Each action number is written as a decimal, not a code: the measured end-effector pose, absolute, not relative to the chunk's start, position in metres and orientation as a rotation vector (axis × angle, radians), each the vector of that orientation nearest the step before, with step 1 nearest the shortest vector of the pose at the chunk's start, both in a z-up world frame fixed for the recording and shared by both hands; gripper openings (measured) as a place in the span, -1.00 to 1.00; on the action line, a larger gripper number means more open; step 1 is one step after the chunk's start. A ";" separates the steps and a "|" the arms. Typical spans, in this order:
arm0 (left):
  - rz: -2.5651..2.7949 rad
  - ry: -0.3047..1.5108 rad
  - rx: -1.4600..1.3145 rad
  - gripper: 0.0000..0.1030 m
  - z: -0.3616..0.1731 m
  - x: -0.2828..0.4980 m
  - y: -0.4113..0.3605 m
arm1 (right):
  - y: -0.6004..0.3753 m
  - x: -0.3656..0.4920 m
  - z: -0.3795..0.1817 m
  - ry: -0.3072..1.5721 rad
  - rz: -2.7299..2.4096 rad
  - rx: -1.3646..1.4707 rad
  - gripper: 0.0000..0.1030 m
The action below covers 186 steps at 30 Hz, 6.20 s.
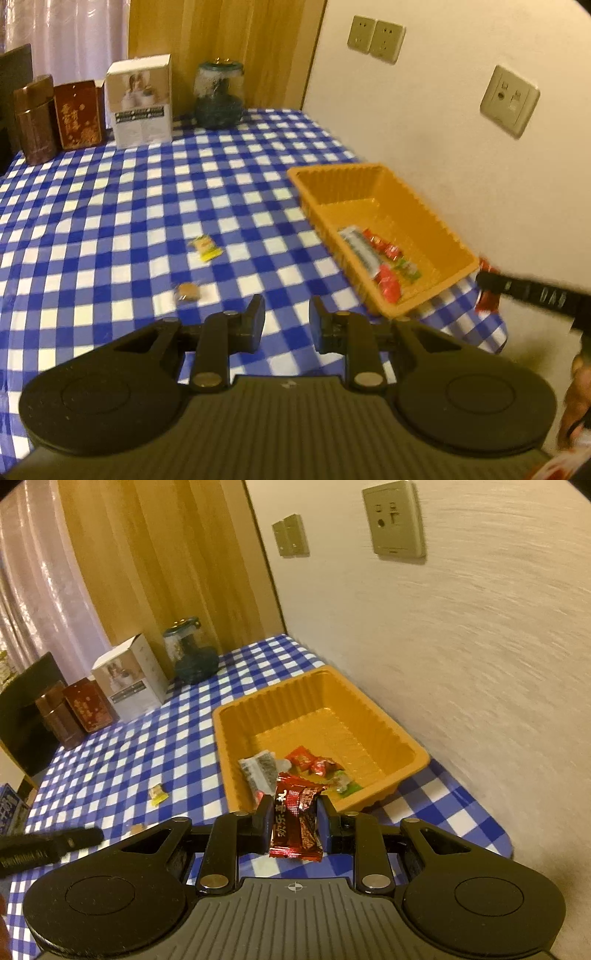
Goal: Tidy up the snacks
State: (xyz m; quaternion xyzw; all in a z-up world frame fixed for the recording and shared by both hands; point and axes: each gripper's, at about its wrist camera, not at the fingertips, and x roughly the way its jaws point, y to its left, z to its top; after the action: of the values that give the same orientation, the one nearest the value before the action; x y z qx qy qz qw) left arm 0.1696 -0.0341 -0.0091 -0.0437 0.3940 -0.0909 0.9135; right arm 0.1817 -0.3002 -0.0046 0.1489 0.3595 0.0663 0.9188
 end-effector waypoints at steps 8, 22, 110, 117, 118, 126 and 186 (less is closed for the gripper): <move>-0.219 0.877 -0.022 -0.47 -0.052 0.147 -0.003 | -0.286 0.183 -0.007 0.744 0.166 0.298 -0.51; -0.508 0.951 0.231 -0.21 -0.107 0.138 -0.015 | -0.259 0.196 -0.020 0.788 0.198 0.256 -0.51; -0.335 0.865 -0.175 -0.27 -0.048 0.281 -0.131 | -0.345 0.281 -0.038 0.750 0.117 0.311 -0.51; -0.327 0.865 -0.171 -0.27 -0.048 0.281 -0.129 | -0.340 0.286 -0.038 0.752 0.133 0.302 -0.51; -0.327 0.865 -0.170 -0.27 -0.048 0.281 -0.129 | -0.340 0.287 -0.038 0.753 0.135 0.302 -0.51; -0.320 0.863 -0.169 -0.22 -0.049 0.281 -0.125 | -0.336 0.295 -0.039 0.754 0.171 0.327 -0.11; -0.158 0.815 0.014 -0.10 -0.061 0.159 0.050 | -0.197 0.194 -0.021 0.789 0.377 0.240 0.38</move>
State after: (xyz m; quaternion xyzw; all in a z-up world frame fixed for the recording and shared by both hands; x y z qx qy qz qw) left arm 0.1594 0.0498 -0.0607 0.0068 0.3961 -0.0765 0.9150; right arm 0.1941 -0.1965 -0.0209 0.1160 0.3810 0.1822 0.8990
